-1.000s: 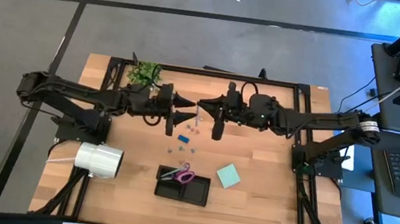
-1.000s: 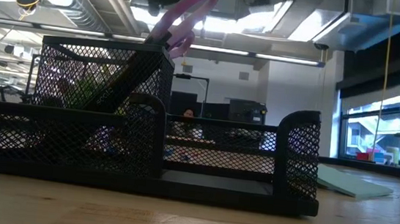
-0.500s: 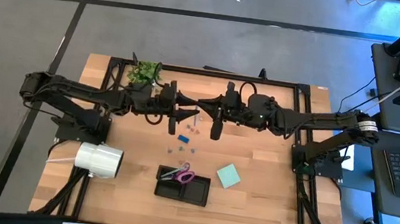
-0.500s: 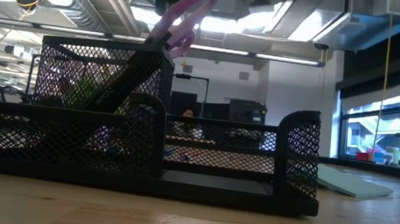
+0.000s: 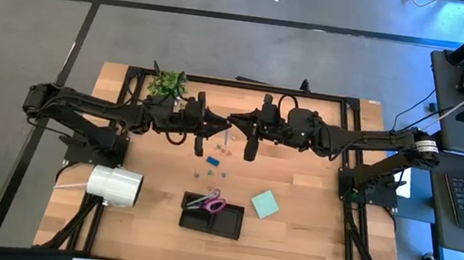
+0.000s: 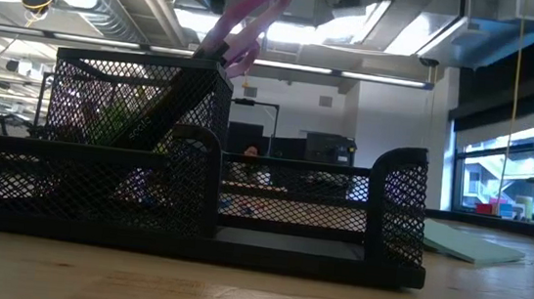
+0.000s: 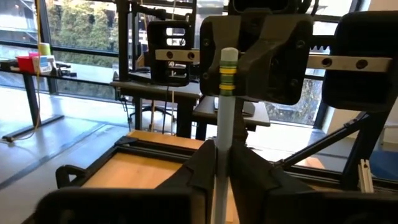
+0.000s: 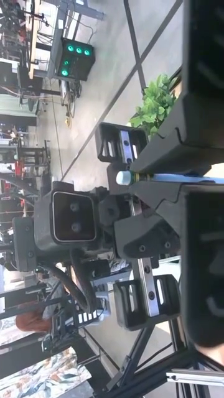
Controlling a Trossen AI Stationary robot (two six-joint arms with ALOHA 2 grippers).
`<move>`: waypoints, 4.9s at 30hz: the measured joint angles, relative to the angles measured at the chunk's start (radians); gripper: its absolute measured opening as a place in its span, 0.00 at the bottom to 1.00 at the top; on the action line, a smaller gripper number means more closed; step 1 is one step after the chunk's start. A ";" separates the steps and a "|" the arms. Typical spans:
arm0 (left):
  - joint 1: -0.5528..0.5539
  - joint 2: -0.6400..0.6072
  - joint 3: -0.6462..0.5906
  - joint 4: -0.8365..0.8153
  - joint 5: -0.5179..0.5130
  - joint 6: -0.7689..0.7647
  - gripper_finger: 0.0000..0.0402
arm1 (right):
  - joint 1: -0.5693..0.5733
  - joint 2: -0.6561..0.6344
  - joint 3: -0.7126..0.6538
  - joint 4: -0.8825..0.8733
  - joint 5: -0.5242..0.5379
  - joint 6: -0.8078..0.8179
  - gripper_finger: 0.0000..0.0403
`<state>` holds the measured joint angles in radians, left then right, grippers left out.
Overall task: Pick and place office supplies into organizer
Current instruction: Put the light blue pencil into the desk organizer, then put the pink binder clip into the desk organizer
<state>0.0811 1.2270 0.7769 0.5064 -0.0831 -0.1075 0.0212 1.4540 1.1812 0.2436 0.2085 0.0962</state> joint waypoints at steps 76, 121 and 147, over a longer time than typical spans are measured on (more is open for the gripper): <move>-0.323 0.172 0.000 -0.276 0.253 -0.211 0.05 | 0.041 -0.071 0.002 -0.569 0.020 0.323 0.76; -0.349 0.179 -0.116 -0.204 0.175 -0.224 0.08 | 0.044 -0.071 0.000 -0.571 0.019 0.347 0.76; -0.349 0.168 -0.116 -0.194 0.172 -0.248 0.20 | 0.044 -0.071 0.000 -0.579 0.020 0.342 0.76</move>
<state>-0.2684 1.3951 0.6609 0.3128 0.0887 -0.3553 0.0649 1.3830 1.1816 -0.3358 0.2283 0.4377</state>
